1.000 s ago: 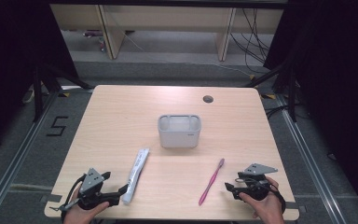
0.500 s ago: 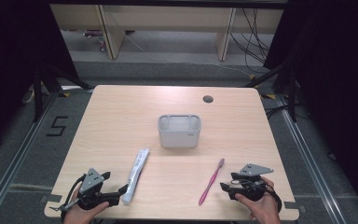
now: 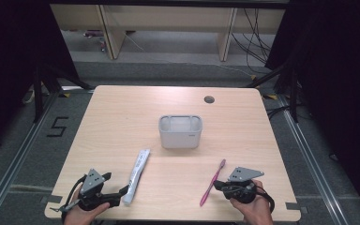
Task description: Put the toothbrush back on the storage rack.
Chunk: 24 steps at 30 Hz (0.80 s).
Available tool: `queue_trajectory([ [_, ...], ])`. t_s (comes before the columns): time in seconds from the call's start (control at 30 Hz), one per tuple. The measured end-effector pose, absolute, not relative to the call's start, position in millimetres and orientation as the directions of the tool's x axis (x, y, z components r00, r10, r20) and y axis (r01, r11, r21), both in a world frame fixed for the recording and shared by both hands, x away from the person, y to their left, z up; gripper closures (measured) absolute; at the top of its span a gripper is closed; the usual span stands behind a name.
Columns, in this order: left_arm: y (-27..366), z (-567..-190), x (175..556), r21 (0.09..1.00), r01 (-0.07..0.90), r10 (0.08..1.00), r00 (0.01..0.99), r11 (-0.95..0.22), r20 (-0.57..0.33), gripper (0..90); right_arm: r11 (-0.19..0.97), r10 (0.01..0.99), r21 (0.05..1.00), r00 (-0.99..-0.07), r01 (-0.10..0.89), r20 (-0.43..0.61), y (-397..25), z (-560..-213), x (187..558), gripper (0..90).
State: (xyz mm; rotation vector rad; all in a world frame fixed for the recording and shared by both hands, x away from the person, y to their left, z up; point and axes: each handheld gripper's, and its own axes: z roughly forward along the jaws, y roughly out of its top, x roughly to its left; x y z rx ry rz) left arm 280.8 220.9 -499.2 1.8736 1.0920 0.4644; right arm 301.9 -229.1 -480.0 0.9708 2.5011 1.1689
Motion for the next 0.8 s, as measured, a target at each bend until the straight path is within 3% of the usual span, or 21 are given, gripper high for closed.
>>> queue_trajectory([
  [0.8,218.8,-499.6,280.7,0.838,0.499,0.832,0.544,-0.221,-0.104,16.2,0.564,0.561,0.684,-0.822,0.463,0.095,-188.4,-498.5,304.6,90.0],
])
